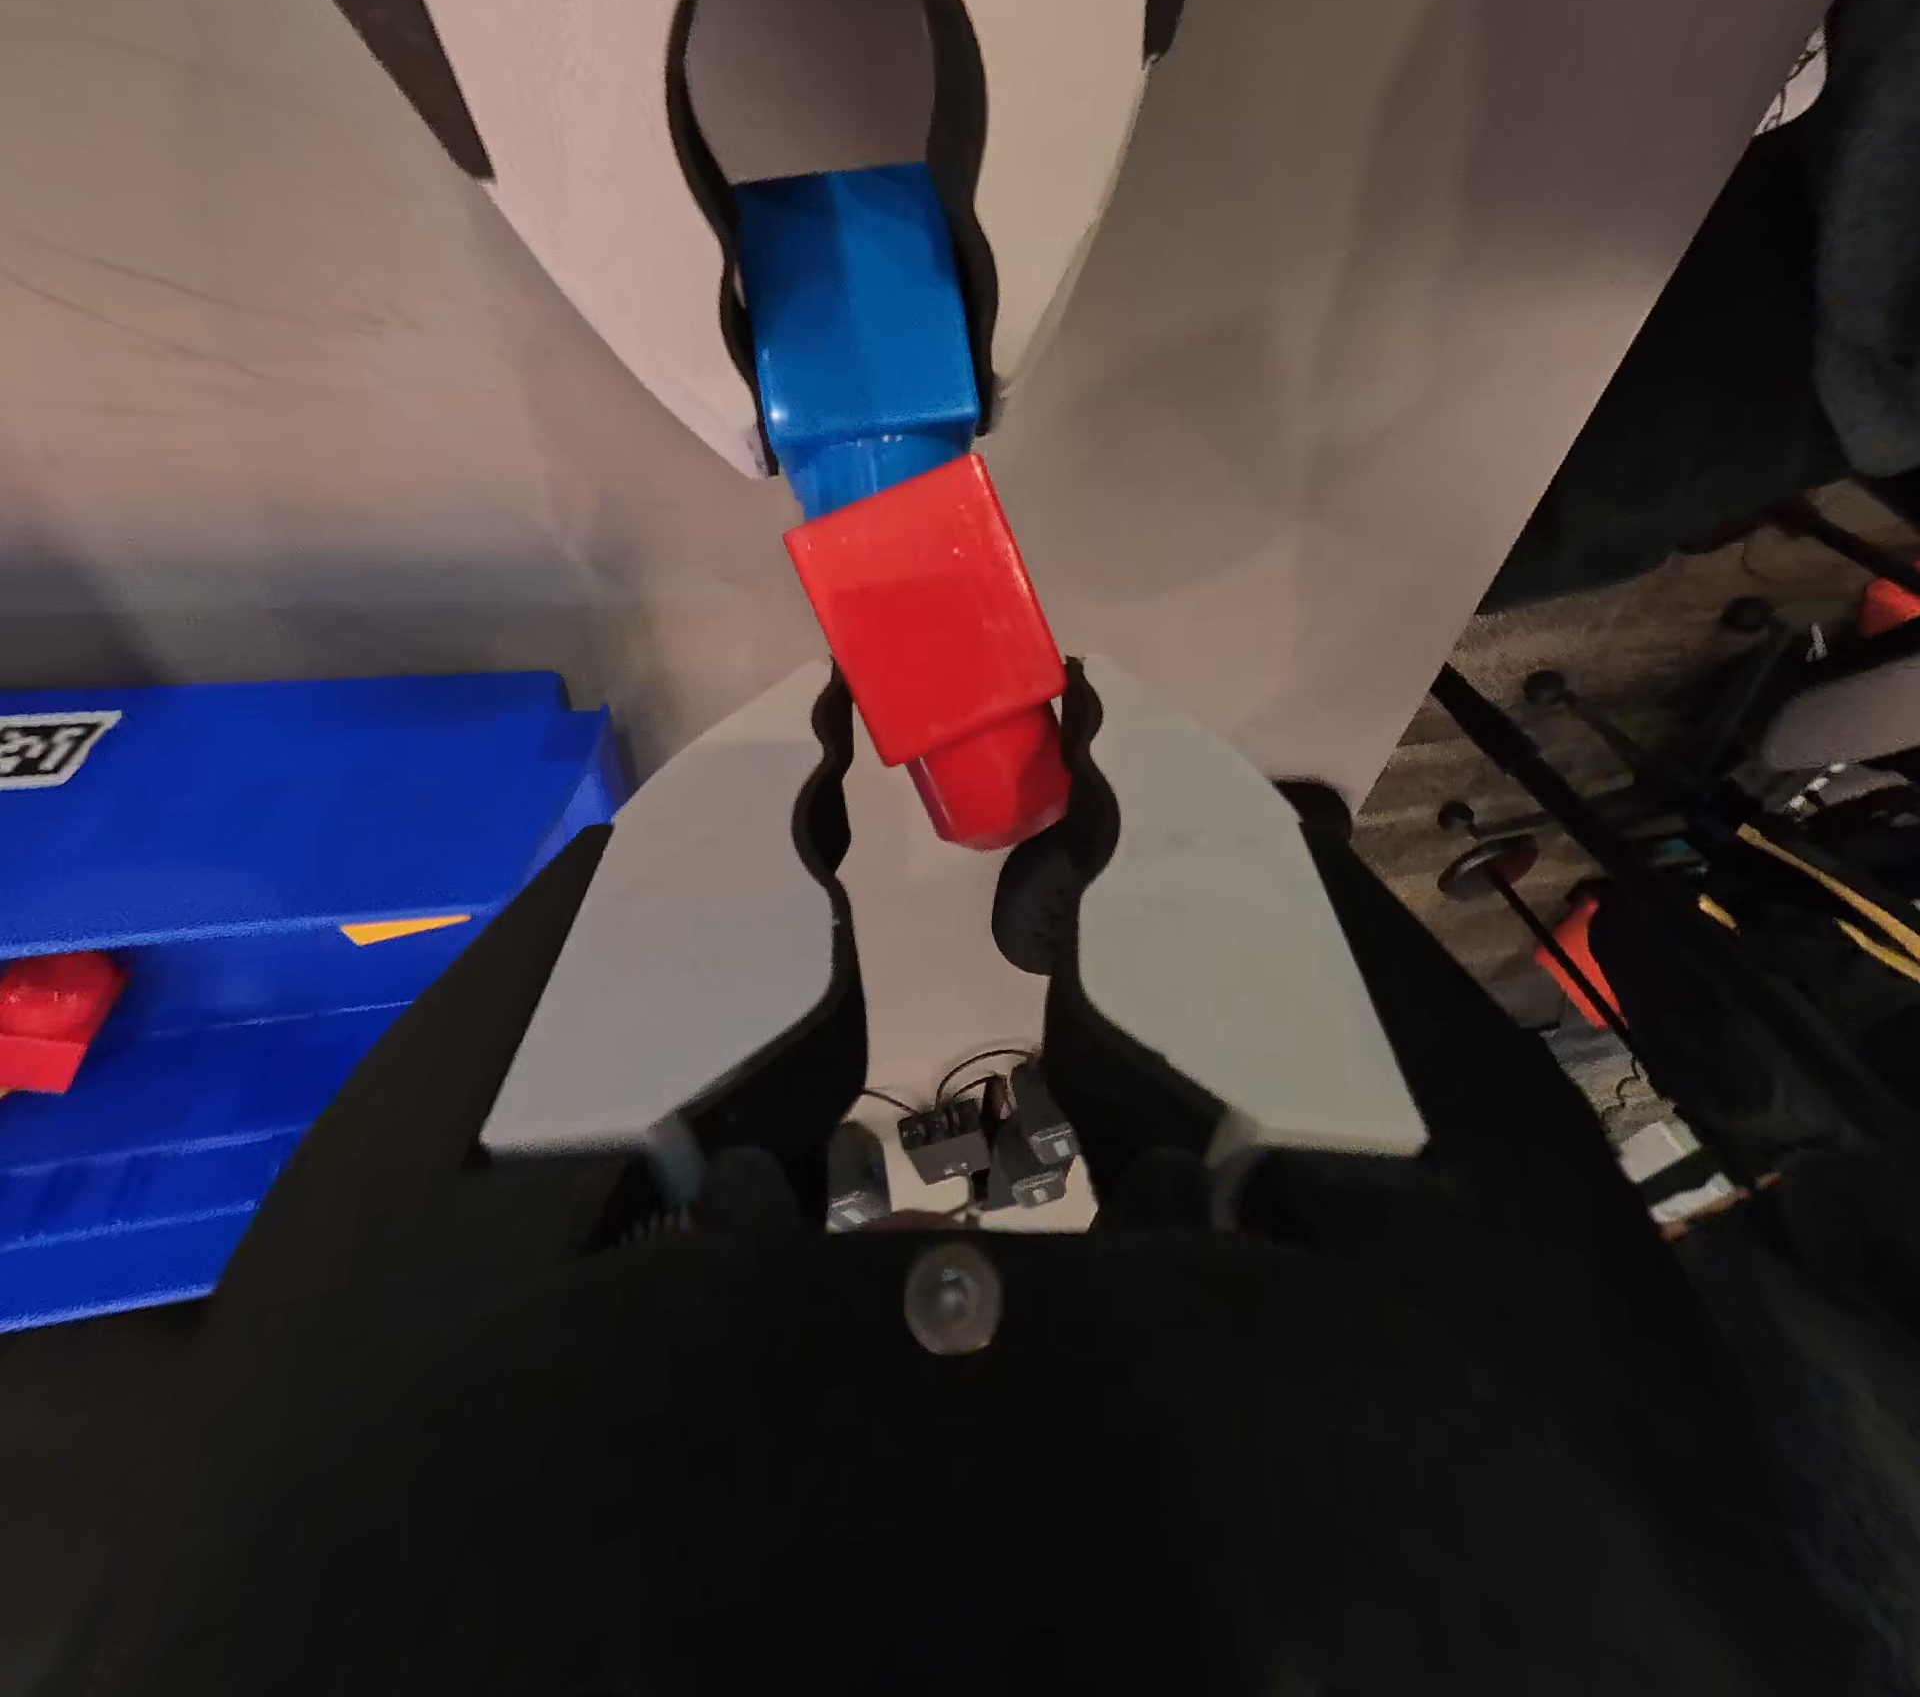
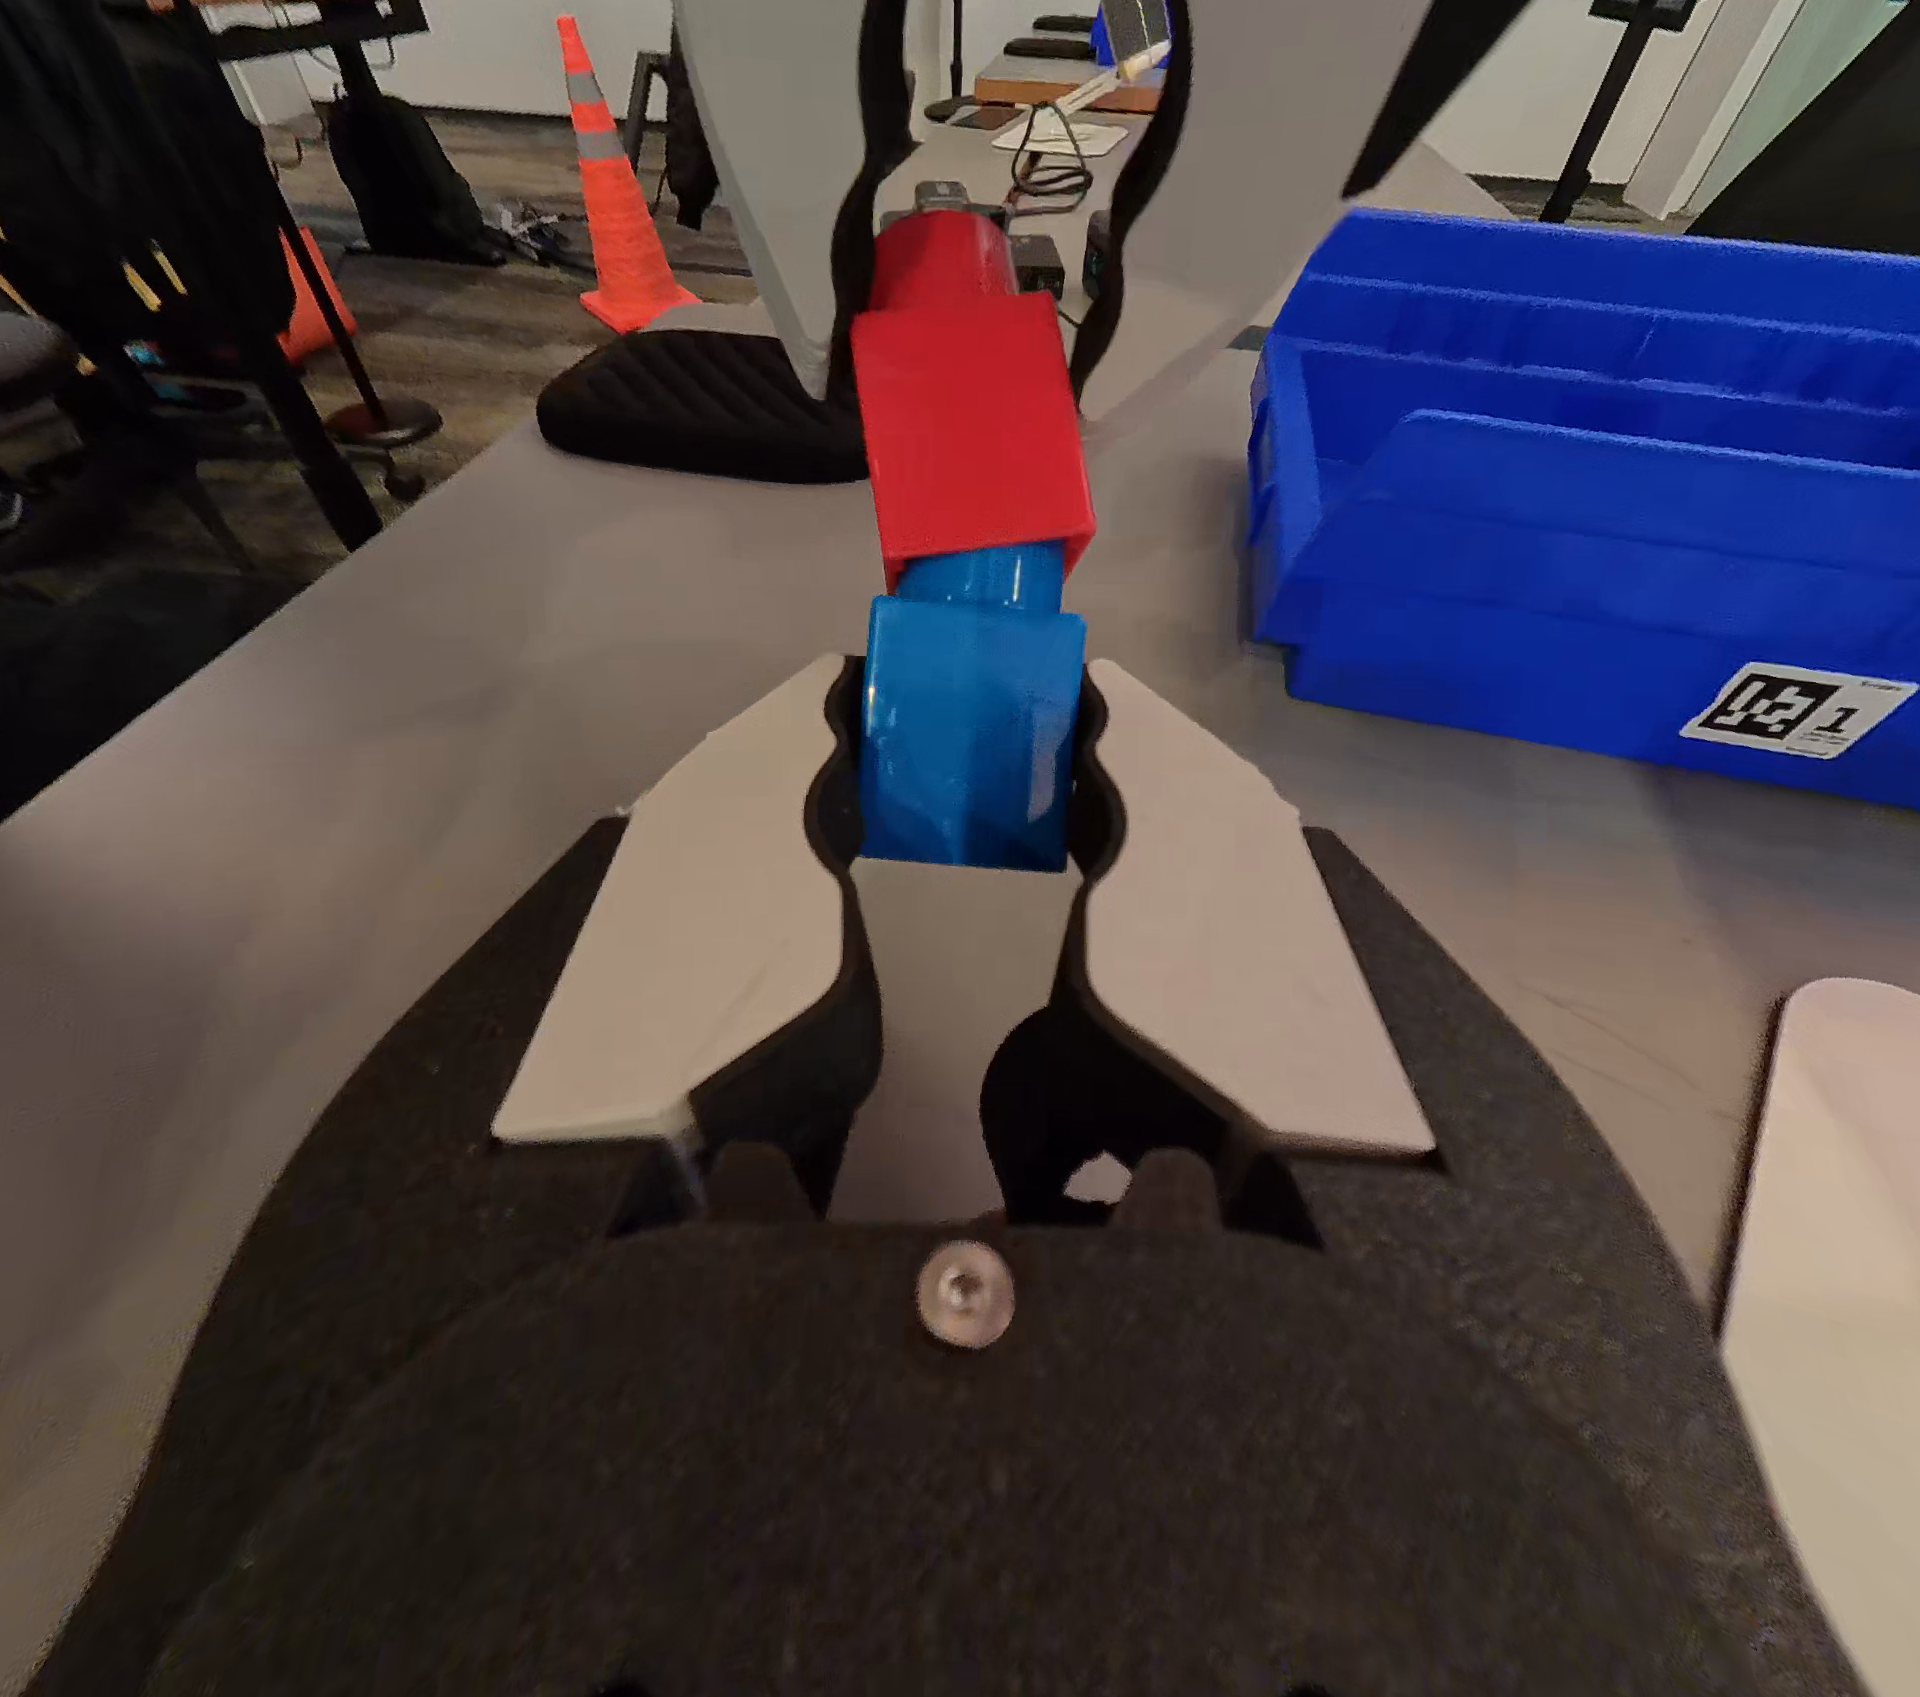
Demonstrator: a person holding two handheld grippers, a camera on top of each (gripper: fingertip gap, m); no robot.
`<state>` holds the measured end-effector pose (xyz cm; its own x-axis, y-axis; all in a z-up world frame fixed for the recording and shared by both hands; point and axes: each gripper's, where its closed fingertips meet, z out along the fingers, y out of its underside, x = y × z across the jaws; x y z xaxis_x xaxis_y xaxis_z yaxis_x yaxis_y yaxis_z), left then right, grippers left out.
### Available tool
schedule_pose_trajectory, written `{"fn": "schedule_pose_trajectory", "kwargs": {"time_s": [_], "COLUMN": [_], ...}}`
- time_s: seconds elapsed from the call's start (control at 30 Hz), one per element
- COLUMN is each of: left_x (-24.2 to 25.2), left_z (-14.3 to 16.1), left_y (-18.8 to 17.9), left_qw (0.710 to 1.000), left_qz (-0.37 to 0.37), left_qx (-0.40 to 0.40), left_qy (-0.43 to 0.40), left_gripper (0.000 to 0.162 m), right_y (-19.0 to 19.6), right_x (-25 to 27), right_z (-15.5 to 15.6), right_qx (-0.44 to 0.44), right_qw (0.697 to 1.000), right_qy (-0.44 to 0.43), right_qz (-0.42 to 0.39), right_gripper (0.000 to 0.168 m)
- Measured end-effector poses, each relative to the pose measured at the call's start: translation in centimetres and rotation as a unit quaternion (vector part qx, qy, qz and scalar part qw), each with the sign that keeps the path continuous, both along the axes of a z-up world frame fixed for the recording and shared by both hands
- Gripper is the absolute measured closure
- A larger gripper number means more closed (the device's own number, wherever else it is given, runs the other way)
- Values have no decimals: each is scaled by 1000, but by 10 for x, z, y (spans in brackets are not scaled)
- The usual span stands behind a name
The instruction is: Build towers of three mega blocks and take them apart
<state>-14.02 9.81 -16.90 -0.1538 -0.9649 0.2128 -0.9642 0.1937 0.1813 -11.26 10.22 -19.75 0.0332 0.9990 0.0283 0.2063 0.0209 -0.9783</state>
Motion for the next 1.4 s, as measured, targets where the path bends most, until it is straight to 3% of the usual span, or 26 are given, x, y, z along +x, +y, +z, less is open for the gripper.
{"fn": "schedule_pose_trajectory", "kwargs": {"time_s": [0.63, 1.03, 1.13, 1.2, 1.3, 1.4], "left_x": [9, 20, 31, 30, 37, 40], "left_z": [-6, 4, 11, 13, 10, 10], "left_y": [-1, 1, 6, 11, 9, 11], "left_qw": [996, 997, 992, 989, 981, 976], "left_qz": [-92, -37, 12, 21, 45, 66], "left_qx": [21, -1, 12, 33, 33, 30], "left_qy": [-4, -63, -122, -142, -184, -203], "left_gripper": [125, 126, 125, 113, 126, 126], "right_y": [-3, -2, 2, 5, 3, 4], "right_x": [0, 1, 4, 6, 5, 5], "right_z": [-5, 2, 11, 13, 12, 11], "right_qx": [32, 10, -13, -24, -23, -25], "right_qw": [999, 1000, 999, 999, 999, 999], "right_qy": [-19, 6, 37, 47, 43, 41], "right_qz": [5, 6, 2, -1, 0, -2], "right_gripper": [134, 133, 133, 133, 133, 133]}}
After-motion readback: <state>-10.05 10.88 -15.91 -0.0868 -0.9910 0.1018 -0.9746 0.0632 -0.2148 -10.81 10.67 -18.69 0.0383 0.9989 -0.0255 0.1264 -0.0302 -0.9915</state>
